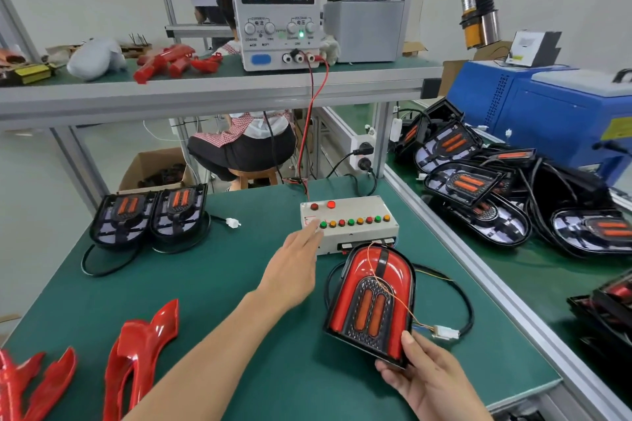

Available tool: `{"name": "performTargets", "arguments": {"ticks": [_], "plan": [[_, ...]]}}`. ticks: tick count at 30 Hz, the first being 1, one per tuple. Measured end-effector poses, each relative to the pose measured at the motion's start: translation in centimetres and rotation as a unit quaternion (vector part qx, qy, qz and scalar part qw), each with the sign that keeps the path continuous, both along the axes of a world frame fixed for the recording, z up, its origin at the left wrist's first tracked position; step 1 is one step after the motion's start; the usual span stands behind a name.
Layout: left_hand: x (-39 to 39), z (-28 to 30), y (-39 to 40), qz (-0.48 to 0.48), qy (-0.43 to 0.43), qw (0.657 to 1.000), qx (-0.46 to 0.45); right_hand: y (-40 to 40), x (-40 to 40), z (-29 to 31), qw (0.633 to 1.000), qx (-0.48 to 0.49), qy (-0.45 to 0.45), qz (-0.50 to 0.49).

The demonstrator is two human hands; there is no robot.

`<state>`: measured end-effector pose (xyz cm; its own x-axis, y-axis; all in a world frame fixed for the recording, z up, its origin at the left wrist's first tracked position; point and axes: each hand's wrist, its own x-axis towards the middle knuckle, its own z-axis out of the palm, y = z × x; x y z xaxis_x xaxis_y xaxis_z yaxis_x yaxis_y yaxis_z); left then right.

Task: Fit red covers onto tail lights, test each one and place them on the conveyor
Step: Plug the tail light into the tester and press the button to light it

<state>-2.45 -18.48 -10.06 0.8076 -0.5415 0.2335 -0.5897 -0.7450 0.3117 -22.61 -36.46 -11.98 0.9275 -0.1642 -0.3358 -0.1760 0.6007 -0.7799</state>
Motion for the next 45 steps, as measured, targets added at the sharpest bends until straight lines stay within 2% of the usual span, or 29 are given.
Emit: {"name": "performTargets", "arguments": {"ticks": [7,13,19,40,45], "plan": [[0.8,0.5,-1.4,0.045,0.023,0.999,0.010,0.1,0.2,-0.2,1.000,-0.002,-0.021,-0.018],[0.9,1.3,-1.5,0.038,0.025,0.998,0.052,0.2,0.2,-0.4,0.999,-0.004,-0.020,-0.032],[0.9,1.6,-1.6,0.042,0.032,0.998,0.020,0.2,0.1,-0.5,0.999,-0.011,-0.031,-0.038],[2.9,3.3,-3.7,0.039,0.012,0.986,0.160,0.3,0.2,-0.6,0.999,-0.006,-0.020,-0.045],[3.2,2.9,-4.1,0.052,0.035,0.986,0.157,0.4,0.2,-0.5,0.998,0.003,-0.021,-0.056]]}}
